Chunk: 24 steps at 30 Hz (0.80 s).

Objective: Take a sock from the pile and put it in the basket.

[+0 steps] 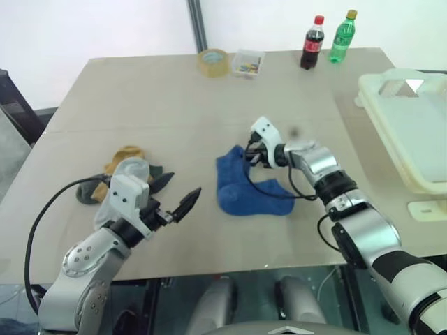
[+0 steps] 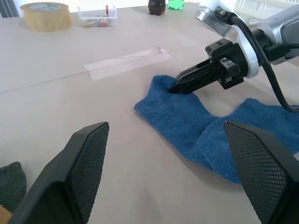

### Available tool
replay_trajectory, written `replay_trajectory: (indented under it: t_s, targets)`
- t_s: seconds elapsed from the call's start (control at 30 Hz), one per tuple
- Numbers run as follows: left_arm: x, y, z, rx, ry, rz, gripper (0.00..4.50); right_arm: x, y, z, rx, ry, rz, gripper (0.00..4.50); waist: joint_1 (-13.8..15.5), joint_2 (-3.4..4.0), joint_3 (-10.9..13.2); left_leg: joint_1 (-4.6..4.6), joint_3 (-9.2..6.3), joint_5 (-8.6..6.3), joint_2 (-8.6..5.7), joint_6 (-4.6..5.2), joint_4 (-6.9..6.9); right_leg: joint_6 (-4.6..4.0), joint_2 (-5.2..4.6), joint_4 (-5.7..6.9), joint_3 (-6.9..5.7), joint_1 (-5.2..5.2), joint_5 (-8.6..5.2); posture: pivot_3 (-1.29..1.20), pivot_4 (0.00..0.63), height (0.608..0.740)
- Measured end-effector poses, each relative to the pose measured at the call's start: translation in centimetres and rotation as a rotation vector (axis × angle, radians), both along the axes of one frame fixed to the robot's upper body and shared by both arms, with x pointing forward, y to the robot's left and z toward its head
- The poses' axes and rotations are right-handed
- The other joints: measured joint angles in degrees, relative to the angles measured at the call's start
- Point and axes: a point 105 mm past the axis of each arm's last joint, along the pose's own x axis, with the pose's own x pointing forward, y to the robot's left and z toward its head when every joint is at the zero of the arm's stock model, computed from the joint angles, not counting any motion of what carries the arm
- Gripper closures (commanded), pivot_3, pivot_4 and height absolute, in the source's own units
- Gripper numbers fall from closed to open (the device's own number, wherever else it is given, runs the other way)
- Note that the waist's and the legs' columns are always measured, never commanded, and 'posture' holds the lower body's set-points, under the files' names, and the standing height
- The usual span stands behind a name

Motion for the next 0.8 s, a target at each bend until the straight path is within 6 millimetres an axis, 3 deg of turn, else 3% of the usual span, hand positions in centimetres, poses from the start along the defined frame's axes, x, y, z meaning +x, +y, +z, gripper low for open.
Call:
replay_trajectory:
  t_s: [0.13,0.27,0.43,0.5,0.63,0.8]
  targets:
    - [0.0,-0.2,-0.1,0.008,0.002,-0.004,0.29,0.6,-0.3,0.5,0.043,0.001,-0.07,4.46,0.0,0.0,0.0,0.0,0.0,0.0,0.0,-0.01,0.0,0.0,0.0,0.05,0.01,-0.03,0.0,0.0,0.15,0.74]
    - [0.3,-0.7,0.1,0.01,-0.01,-0.024,0.29,1.9,-1.4,0.6,0.14,0.082,-0.292,4.46,0.1,0.0,0.0,0.0,0.02,0.01,0.0,-0.01,0.0,0.0,0.0,0.07,0.03,-0.04,0.0,0.0,0.15,0.74]
    - [0.5,-1.2,0.0,0.009,-0.005,-0.046,0.29,2.9,-5.1,0.6,0.344,0.237,-0.658,4.46,0.2,0.0,0.0,-0.02,0.03,0.01,-0.01,-0.01,-0.01,0.0,0.0,0.08,0.04,-0.06,0.0,0.0,0.15,0.74]
    - [0.7,-1.2,-0.1,0.009,-0.001,-0.048,0.29,2.4,-5.6,0.5,0.375,0.242,-0.693,4.46,0.1,0.0,0.0,-0.03,0.07,0.01,-0.01,-0.01,-0.01,0.0,0.0,0.11,0.08,-0.08,0.0,0.0,0.15,0.74]
    - [1.0,-1.3,-0.2,0.01,0.002,-0.059,0.29,0.0,-3.3,1.8,0.368,0.155,-0.491,4.46,-0.5,0.02,0.0,-0.04,0.26,0.0,0.02,0.02,-0.01,0.0,0.04,0.28,0.23,-0.21,0.0,0.0,0.15,0.74]
    - [1.5,-1.9,0.1,0.015,-0.009,-0.091,0.29,-5.8,2.8,5.9,0.324,-0.028,0.013,4.46,-1.3,0.01,0.0,0.02,0.18,-0.11,0.08,0.2,0.03,0.0,0.13,0.33,0.19,-0.18,0.0,0.0,0.15,0.74]
